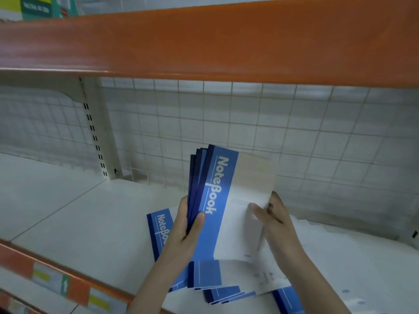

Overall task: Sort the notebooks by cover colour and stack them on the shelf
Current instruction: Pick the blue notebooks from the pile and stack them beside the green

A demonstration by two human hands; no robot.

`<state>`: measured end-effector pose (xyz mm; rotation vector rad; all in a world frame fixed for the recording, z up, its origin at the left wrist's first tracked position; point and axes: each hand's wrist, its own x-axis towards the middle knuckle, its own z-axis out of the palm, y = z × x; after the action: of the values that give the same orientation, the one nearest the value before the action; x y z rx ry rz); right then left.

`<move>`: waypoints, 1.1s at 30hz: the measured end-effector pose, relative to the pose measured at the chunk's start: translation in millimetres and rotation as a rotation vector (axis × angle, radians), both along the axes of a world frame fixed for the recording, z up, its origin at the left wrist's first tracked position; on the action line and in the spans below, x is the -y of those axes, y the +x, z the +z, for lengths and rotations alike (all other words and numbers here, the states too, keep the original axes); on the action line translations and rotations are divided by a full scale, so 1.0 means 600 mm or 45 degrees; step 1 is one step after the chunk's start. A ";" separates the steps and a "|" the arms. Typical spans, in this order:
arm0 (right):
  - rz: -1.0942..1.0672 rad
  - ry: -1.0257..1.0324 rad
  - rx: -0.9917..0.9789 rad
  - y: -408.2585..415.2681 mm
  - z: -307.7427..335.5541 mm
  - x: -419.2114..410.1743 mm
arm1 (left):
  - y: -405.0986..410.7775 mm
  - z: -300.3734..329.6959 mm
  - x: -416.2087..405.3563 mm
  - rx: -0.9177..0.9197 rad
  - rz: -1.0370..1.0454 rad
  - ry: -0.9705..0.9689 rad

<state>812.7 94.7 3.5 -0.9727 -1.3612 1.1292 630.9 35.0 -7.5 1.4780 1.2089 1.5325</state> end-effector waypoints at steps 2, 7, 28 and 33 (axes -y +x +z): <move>0.017 0.073 -0.124 -0.004 0.010 0.003 | 0.000 0.011 -0.009 0.011 0.000 0.076; -0.024 0.013 -0.207 -0.029 -0.002 0.026 | 0.026 0.003 -0.029 0.319 0.233 0.020; -0.319 -0.429 0.434 0.157 -0.007 0.049 | 0.174 -0.006 -0.050 -0.047 0.022 -0.481; -0.396 -0.538 0.465 0.262 -0.001 0.082 | 0.283 -0.011 -0.052 -0.022 -0.077 -0.619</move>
<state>970.2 45.4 2.7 -1.7029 -1.2112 1.0502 800.6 66.4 -14.3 1.1907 1.4104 1.0846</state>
